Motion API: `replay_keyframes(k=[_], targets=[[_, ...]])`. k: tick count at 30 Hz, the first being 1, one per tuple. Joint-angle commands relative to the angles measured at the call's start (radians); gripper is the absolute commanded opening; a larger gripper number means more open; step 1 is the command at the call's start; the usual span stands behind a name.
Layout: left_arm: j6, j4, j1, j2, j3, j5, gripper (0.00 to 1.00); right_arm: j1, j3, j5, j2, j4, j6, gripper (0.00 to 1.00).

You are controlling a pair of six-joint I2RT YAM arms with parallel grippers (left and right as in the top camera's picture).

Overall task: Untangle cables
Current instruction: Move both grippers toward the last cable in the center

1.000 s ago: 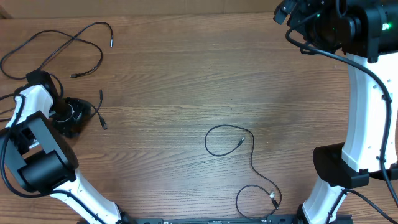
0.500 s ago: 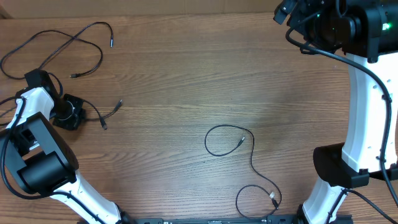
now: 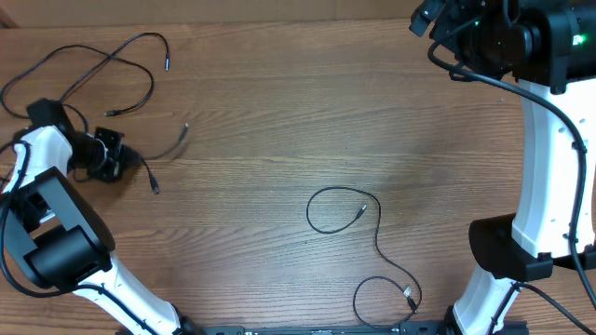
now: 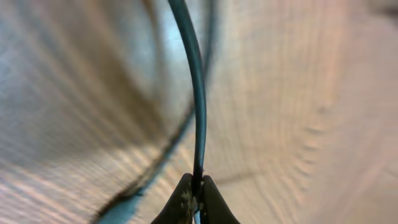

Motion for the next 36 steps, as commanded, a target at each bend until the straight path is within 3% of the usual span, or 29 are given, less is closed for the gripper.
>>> replay_keyframes(k=[1, 2, 5, 7, 8, 12, 18, 22, 32, 36], targets=[[0.092, -0.004, 0.010, 0.012, 0.059, 0.103, 0.12, 0.003, 0.014, 0.002, -0.008, 0.003, -0.008, 1.00], [0.120, -0.015, 0.010, 0.012, 0.071, 0.119, 0.27, 0.003, 0.014, 0.002, -0.008, 0.003, -0.008, 1.00], [0.159, -0.054, 0.010, 0.012, 0.098, 0.119, 0.56, 0.003, 0.014, 0.002, -0.008, 0.003, -0.008, 1.00], [0.174, -0.075, 0.010, 0.012, 0.109, 0.117, 0.90, 0.003, 0.014, 0.002, -0.008, 0.003, -0.008, 1.00], [0.182, -0.082, 0.010, 0.012, 0.111, 0.116, 0.97, 0.003, 0.014, 0.002, -0.008, 0.003, -0.008, 1.00], [0.245, -0.137, 0.000, 0.012, 0.111, 0.126, 0.99, 0.003, 0.014, 0.002, -0.008, 0.003, -0.008, 1.00], [0.575, -0.253, -0.114, 0.012, 0.110, 0.270, 1.00, 0.003, 0.014, 0.002, -0.008, 0.003, -0.008, 1.00], [0.676, -0.296, -0.256, 0.012, 0.110, 0.276, 0.99, 0.003, 0.014, 0.002, -0.008, 0.003, -0.008, 1.00], [0.684, -0.264, -0.610, 0.012, 0.111, 0.131, 0.98, 0.003, 0.014, 0.002, -0.008, 0.003, -0.008, 1.00], [0.612, -0.261, -0.727, 0.012, 0.111, 0.030, 0.97, 0.003, 0.014, 0.002, -0.008, 0.003, -0.008, 1.00]])
